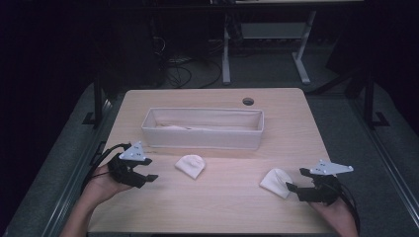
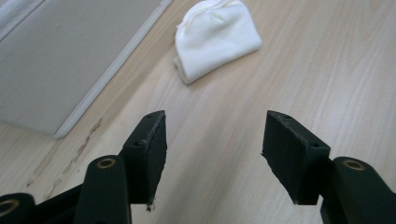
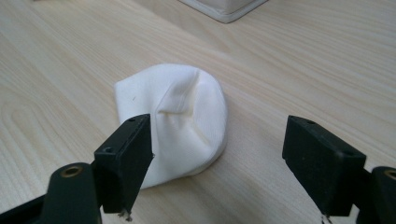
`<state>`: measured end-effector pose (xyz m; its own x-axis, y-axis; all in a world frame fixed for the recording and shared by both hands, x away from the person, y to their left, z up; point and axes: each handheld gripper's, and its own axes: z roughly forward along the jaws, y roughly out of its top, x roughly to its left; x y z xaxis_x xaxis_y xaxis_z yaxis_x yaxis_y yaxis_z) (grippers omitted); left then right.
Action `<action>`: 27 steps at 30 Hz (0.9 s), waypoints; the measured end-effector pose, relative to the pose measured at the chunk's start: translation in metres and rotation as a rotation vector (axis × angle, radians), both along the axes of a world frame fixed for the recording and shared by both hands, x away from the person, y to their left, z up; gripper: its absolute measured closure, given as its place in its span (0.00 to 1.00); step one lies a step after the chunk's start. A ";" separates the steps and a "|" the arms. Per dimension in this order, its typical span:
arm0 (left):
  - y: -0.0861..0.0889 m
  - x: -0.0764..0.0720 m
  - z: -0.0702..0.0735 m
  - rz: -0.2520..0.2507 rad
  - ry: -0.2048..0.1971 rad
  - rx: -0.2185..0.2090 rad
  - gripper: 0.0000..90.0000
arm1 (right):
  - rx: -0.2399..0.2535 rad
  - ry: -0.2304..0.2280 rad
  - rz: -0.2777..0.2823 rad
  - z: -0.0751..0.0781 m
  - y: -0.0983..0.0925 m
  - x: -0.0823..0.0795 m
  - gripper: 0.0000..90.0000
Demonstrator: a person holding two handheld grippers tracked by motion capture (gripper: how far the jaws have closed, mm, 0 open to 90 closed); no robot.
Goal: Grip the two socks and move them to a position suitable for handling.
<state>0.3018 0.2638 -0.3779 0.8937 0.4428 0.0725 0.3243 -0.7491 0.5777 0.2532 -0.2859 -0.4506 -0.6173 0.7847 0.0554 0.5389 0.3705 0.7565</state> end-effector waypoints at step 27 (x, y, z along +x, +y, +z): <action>-0.053 0.035 0.013 -0.133 0.080 0.106 0.55 | -0.012 0.013 0.008 0.001 0.000 -0.001 0.27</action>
<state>0.3372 0.2107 -0.3646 0.9487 0.3138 0.0392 0.2597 -0.8437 0.4697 0.2520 -0.2858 -0.4496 -0.6231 0.7803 0.0541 0.5454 0.3839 0.7451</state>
